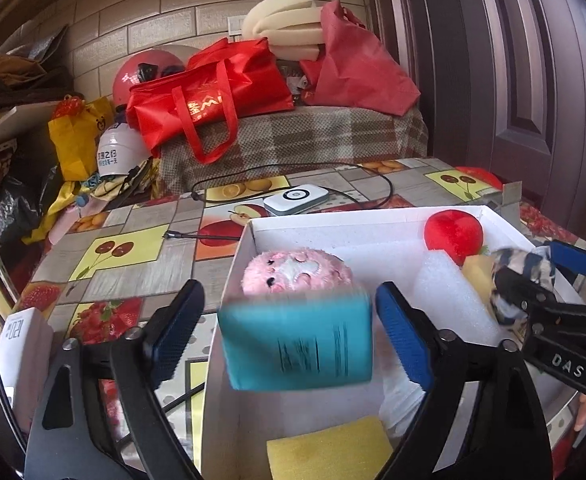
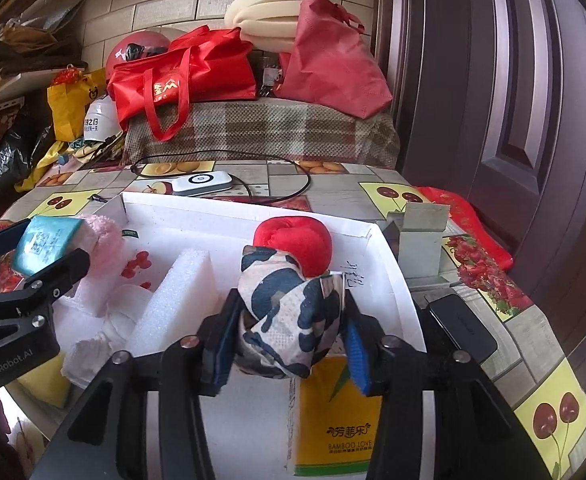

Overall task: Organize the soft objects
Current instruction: 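Carry the teal packet and patterned cloth over the white box and release both inside, then move both open tools down to the two rope toys on the table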

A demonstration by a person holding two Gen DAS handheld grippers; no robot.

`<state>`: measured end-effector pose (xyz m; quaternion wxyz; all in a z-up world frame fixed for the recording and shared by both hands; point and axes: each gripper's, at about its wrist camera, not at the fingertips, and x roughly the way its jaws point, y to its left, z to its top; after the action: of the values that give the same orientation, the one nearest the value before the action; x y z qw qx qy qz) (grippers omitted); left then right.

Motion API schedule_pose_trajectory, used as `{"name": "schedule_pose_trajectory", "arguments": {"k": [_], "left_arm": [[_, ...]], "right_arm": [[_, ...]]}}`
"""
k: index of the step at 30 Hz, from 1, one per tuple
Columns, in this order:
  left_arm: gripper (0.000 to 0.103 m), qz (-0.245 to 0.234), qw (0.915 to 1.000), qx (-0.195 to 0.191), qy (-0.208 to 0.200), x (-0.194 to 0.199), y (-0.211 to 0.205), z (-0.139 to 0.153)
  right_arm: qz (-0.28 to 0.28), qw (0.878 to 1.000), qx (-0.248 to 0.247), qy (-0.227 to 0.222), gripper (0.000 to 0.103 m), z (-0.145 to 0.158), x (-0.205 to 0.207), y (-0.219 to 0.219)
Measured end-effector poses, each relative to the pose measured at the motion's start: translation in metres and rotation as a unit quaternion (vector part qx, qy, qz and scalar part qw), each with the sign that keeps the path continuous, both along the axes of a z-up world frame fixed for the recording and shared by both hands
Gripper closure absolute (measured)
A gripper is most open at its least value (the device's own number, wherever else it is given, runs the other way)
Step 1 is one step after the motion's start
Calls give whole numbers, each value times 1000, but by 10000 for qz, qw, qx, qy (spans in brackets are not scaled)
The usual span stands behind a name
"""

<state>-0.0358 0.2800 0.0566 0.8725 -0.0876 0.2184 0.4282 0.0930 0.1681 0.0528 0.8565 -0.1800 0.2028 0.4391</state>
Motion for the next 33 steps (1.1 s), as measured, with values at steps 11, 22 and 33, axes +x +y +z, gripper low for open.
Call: {"name": "schedule_pose_trajectory", "arguments": {"k": [11,22,33], "left_arm": [[0,382,9972,341,-550,-24,-8,9],[0,184,9969,146,-745,-47,-23,7],[0,-501,9960,-18,-742,-87,-73,7]], "right_arm": [[-67,9994,197,-267,0,5,-6,-4],[-44,9985,446,-326,0,8,-12,-18],[-63,9969,401,-676,0,9,-42,-40]]}}
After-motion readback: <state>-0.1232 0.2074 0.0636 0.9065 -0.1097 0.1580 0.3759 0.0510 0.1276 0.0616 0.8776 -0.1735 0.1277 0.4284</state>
